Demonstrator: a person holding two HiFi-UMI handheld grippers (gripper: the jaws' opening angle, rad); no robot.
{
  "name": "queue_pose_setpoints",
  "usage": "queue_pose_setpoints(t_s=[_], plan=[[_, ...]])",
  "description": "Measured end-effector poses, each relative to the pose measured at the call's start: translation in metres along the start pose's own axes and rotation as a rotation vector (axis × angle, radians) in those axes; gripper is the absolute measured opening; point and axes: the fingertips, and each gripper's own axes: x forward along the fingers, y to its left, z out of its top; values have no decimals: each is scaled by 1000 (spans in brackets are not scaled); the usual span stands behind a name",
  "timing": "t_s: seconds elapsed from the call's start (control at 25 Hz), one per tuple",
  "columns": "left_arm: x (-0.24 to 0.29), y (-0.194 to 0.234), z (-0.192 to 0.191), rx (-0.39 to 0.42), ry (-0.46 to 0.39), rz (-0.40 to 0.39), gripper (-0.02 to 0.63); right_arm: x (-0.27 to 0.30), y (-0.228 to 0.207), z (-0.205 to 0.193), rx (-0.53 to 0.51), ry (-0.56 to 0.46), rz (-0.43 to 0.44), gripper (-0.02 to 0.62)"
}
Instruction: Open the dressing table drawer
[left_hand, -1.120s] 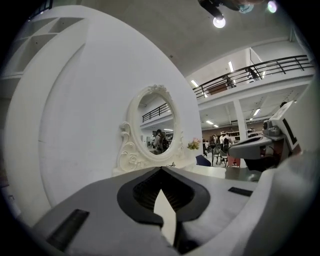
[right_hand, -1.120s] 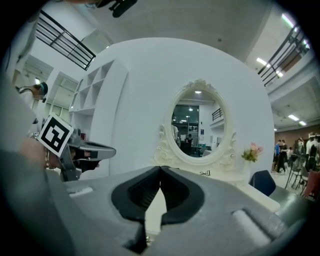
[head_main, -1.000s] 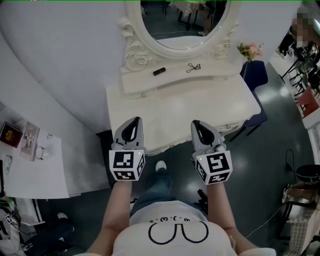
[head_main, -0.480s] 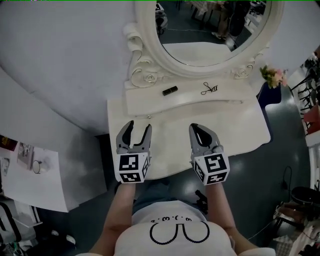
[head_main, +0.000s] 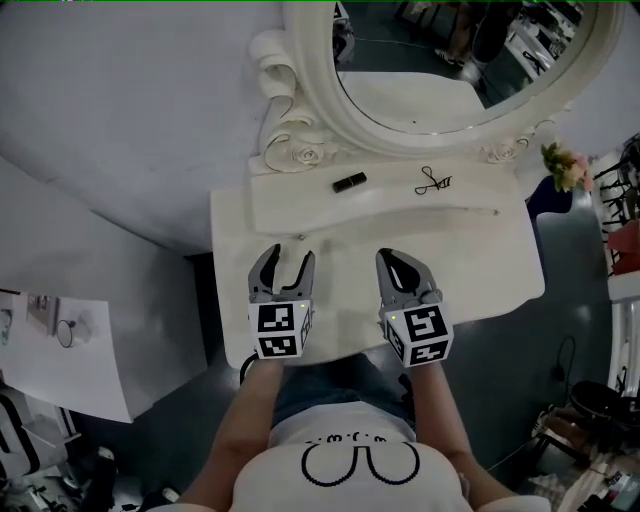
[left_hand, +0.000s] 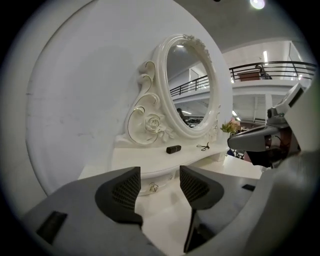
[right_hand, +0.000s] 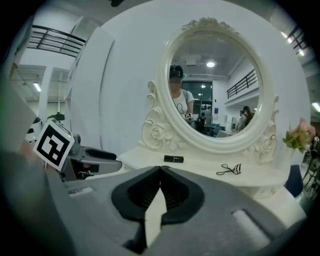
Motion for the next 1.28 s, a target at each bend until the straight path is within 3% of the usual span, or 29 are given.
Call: queue_pose_setpoints(t_s=[0.36,0.68,0.8,1.28], plan=[[45,11,-41,-85,118,154,225,19,-32,-40,71,90,56,0],[76,22,-66,-150,167,278,188,38,-53,-57,-1,147,177,0],[81,22,-67,-139,185,284,97,41,-60,-60,-29,156,199,0],[62,8,-77,-159,187,297,95,39,-62,-60,-59,139,247,-1]])
